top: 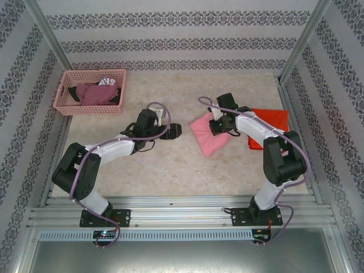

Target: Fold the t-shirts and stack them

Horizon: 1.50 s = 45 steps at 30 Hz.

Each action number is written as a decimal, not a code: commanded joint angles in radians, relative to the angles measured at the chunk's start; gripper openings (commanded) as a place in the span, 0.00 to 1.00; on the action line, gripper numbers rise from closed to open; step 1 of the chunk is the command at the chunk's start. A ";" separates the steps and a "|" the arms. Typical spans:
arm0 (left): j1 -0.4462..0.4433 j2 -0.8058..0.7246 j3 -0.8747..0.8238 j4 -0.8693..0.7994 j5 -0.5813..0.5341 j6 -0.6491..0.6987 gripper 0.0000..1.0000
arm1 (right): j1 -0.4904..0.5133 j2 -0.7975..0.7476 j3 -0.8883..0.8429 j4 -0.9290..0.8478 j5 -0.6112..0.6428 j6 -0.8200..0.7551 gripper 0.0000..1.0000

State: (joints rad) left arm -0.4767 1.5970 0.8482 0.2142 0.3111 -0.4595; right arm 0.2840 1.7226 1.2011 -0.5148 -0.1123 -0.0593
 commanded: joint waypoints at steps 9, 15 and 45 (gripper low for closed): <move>-0.005 -0.068 -0.098 0.178 0.115 0.254 1.00 | -0.170 -0.050 0.159 -0.206 0.259 -0.233 0.00; -0.007 -0.044 -0.097 0.213 0.181 0.270 1.00 | -0.269 -0.089 0.226 -0.256 0.271 -0.277 0.00; -0.024 -0.044 -0.137 0.239 0.246 0.340 1.00 | -0.502 0.075 0.255 -0.228 0.133 -0.153 0.00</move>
State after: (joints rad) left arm -0.4911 1.5520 0.7235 0.4065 0.5426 -0.1482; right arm -0.2039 1.7756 1.4631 -0.7425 0.0116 -0.2584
